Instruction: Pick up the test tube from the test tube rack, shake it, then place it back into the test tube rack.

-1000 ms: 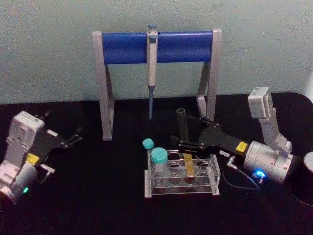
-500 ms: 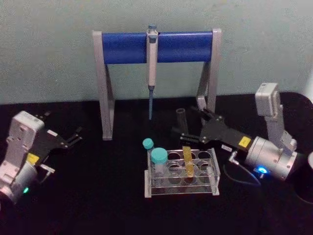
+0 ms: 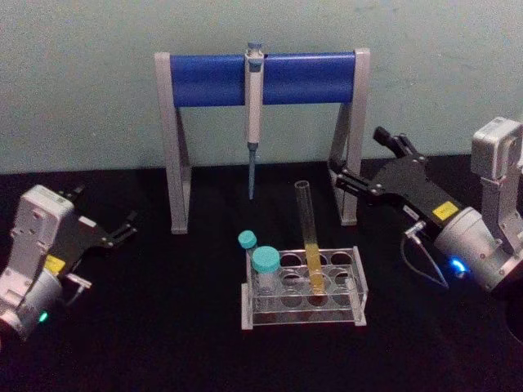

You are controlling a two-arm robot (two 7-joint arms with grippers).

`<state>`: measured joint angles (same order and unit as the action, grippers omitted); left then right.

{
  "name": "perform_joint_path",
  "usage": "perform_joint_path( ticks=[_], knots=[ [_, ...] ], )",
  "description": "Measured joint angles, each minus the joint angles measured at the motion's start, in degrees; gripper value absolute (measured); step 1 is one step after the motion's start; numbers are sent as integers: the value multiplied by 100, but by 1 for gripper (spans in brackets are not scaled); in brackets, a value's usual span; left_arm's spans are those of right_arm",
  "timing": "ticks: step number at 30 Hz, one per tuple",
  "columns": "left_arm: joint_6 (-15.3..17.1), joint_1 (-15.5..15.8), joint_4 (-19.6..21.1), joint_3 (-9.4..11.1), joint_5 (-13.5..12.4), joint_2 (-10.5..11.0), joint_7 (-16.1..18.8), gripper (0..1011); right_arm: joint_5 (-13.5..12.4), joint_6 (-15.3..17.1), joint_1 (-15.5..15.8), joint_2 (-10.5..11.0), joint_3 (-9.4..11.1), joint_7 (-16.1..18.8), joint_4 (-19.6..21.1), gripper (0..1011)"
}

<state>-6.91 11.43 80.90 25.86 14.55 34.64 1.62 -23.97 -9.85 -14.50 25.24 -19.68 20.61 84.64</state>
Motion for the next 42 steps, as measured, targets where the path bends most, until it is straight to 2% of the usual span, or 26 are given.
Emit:
perform_joint_path(
  ticks=[3,4,7,12,13,16,19,25,42],
  knots=[
    [0,0,0,0,0,0,0,1001,183,139,169,-62,129,-407,71,1000],
    [0,0,0,0,0,0,0,1001,183,139,169,-62,129,-407,71,1000],
    [0,0,0,0,0,0,0,1001,291,375,332,-150,252,-760,86,1000],
    [0,0,0,0,0,0,0,1001,385,787,494,-306,368,-1161,23,1000],
    [0,0,0,0,0,0,0,1001,385,787,494,-306,368,-1161,23,1000],
    [0,0,0,0,0,0,0,1001,467,1089,539,-424,384,-1353,-115,1000],
    [0,0,0,0,0,0,0,1001,473,1220,553,-530,410,-1404,-256,1000],
    [0,0,0,0,0,0,0,1001,468,1267,547,-662,477,-1373,-398,1000],
    [0,0,0,0,0,0,0,1001,462,1258,539,-632,459,-1367,-375,1000]
  ],
)
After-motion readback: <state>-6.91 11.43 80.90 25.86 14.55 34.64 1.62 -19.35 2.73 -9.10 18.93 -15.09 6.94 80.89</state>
